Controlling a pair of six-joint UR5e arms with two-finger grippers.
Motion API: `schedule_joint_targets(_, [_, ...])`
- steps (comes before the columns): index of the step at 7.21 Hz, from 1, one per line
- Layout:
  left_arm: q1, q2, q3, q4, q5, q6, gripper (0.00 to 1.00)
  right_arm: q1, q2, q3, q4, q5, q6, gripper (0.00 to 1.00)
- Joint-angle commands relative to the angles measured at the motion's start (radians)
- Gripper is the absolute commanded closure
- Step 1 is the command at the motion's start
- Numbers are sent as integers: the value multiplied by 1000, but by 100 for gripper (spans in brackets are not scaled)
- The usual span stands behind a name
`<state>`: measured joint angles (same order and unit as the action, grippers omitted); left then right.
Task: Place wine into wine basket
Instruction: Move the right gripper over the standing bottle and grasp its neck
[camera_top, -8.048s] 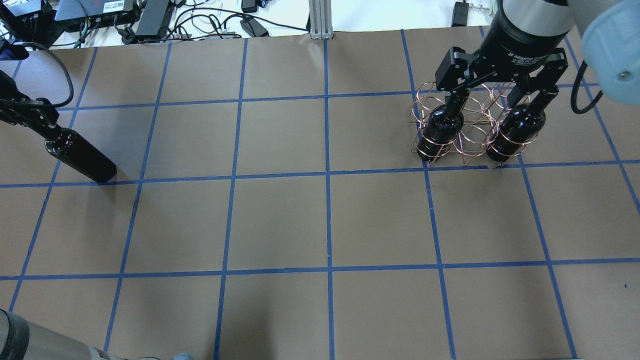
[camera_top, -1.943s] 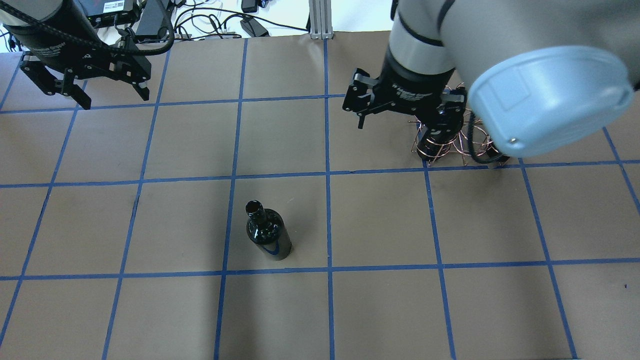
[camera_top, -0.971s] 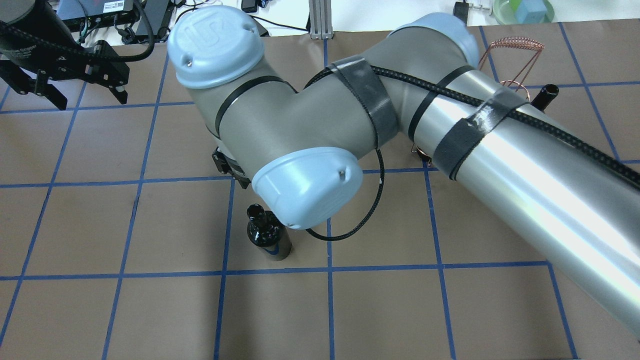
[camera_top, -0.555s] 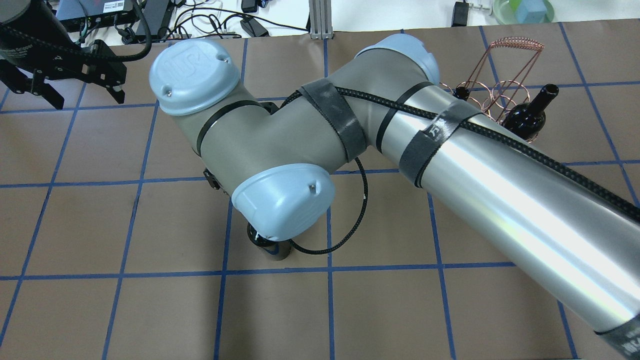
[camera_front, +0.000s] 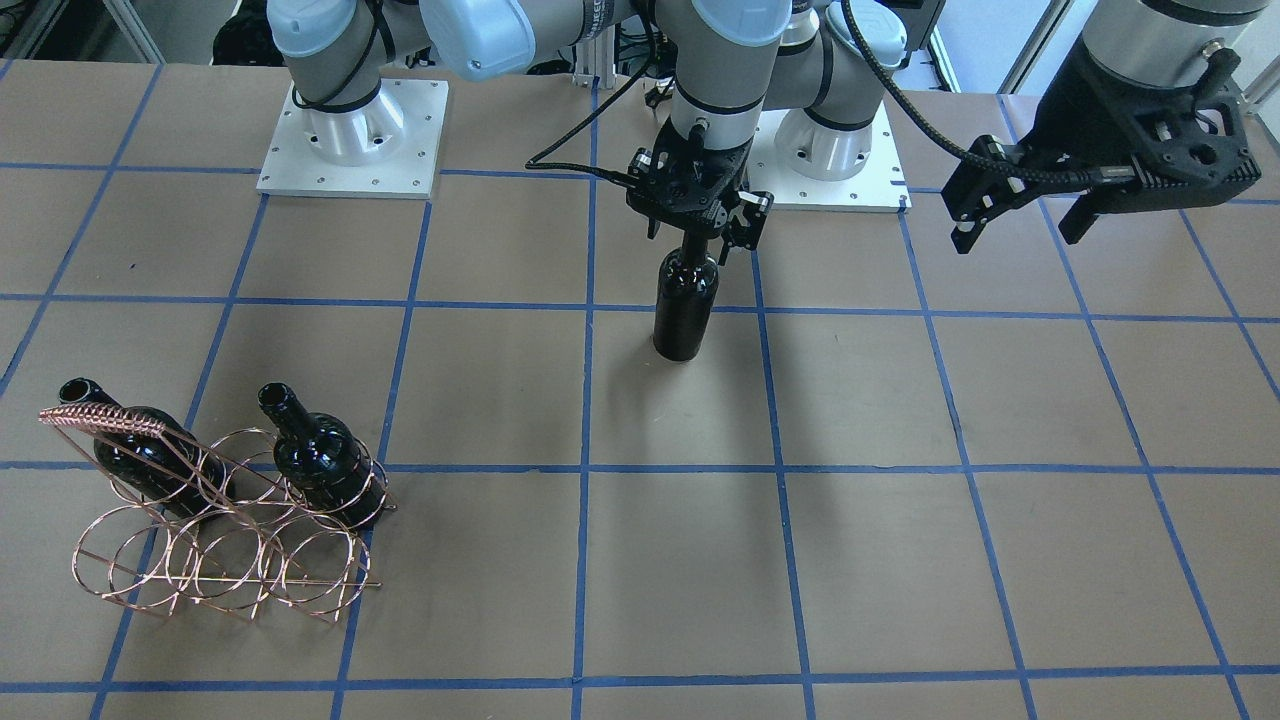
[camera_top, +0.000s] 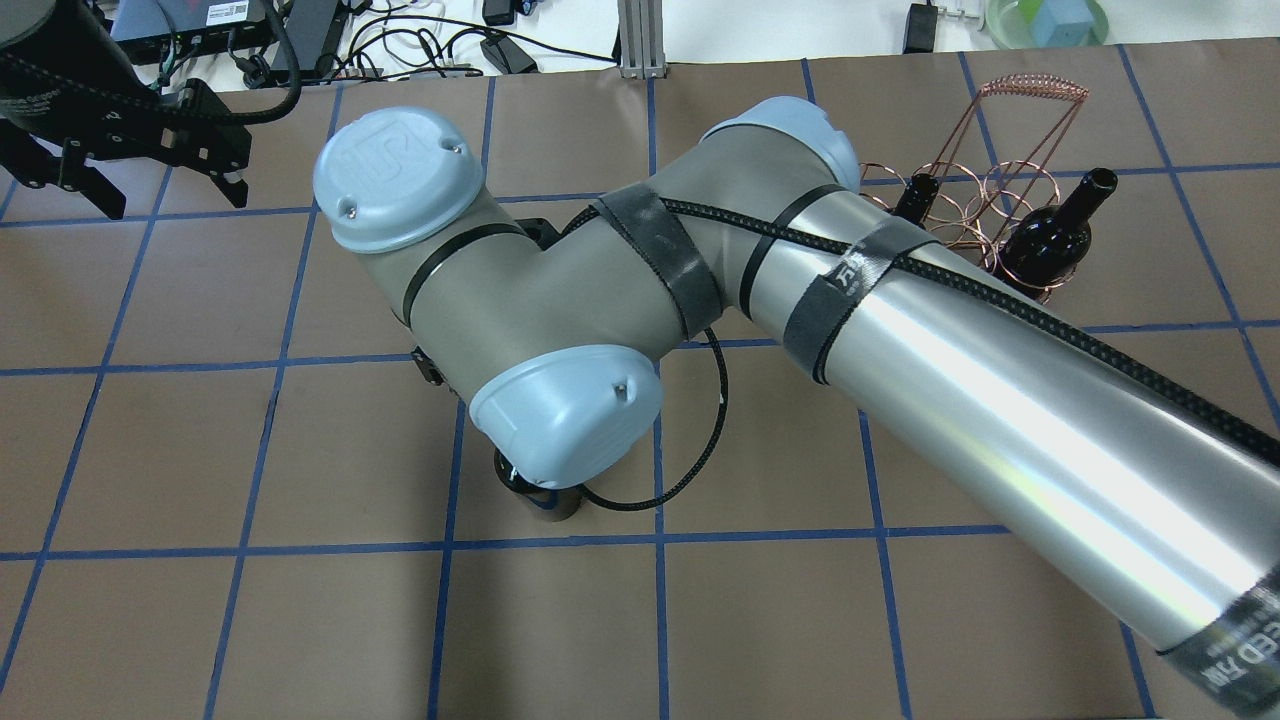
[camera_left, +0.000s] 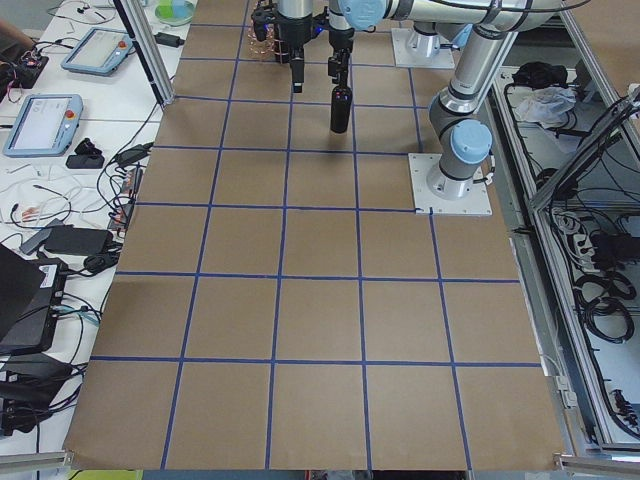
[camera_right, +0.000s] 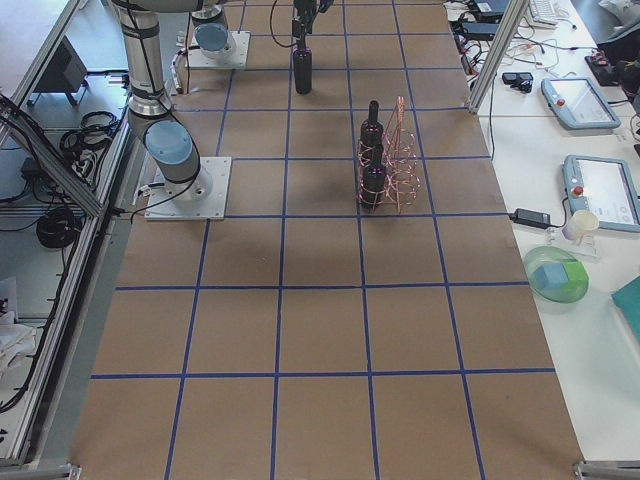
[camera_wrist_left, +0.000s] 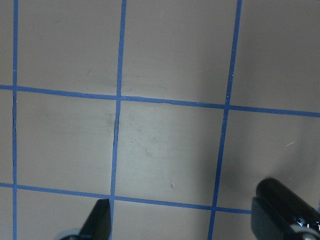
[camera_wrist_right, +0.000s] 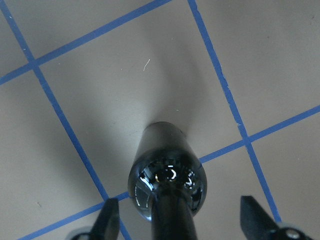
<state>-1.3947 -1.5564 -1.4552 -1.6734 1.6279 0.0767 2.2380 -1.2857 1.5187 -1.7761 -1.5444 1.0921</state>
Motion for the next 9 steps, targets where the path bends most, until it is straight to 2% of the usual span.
schedule_joint_targets(1, [0, 2, -4, -2, 1, 0, 0, 0, 0, 3, 0, 3, 5, 40])
schedule_joint_targets(3, [-3, 6, -11, -2, 1, 0, 0, 2, 0, 3, 0, 7, 9, 51])
schedule_joint_targets(5, [-4, 6, -17, 0, 0, 0, 0, 3, 8, 3, 0, 26, 11, 55])
schedule_joint_targets(7, [-13, 7, -17, -2, -8, -2, 0, 3, 6, 3, 0, 27, 12, 55])
schedule_joint_targets(8, [-17, 7, -20, 0, -9, -2, 0, 3, 6, 3, 0, 27, 11, 59])
schedule_joint_targets(9, [-15, 7, -24, 0, -8, 0, 0, 5, 8, 3, 0, 27, 11, 69])
